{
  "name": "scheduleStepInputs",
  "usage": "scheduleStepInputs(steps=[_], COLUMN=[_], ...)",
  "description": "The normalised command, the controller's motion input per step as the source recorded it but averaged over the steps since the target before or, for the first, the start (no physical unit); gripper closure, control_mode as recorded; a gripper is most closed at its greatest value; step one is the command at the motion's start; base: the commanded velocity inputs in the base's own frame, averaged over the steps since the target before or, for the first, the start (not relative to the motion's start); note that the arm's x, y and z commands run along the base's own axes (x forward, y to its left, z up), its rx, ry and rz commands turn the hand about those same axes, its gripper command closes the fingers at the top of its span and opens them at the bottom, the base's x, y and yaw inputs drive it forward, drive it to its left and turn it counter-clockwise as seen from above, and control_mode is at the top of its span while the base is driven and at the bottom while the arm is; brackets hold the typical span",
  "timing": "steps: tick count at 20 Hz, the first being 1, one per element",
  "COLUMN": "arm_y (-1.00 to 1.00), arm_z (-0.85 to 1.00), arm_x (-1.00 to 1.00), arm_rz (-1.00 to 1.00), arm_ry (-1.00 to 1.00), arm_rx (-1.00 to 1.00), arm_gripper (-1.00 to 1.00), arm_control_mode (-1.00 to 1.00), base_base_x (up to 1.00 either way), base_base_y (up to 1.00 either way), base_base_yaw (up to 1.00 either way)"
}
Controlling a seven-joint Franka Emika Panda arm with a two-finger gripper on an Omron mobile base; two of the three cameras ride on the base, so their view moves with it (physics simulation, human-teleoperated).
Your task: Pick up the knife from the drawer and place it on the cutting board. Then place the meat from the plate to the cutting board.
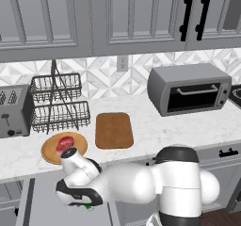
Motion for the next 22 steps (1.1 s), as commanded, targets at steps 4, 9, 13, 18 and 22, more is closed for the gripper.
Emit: scheduleStepInputs(steps=[4, 9, 13, 18, 22], arm_y=[0.07, 0.03, 0.00, 0.00, 0.09], arm_z=[-0.08, -0.08, -0.03, -0.04, -0.28], arm_x=[0.51, 0.19, 0.08, 0.02, 0.09], arm_rz=[0.05, 0.01, 0.00, 0.00, 0.00], arm_ry=[0.29, 0.18, 0.12, 0.00, 0.00], arm_rx=[0.00, 0.00, 0.00, 0.00, 0.00], arm_gripper=[-1.00, -1.00, -1.00, -1.00, -1.00], arm_control_mode=[-1.00, -1.00, -1.00, -1.00, -1.00], base_base_x=[0.00, 0.00, 0.00, 0.00, 0.00], base_base_y=[0.00, 0.00, 0.00, 0.00, 0.00], base_base_yaw=[0.00, 0.00, 0.00, 0.00, 0.00])
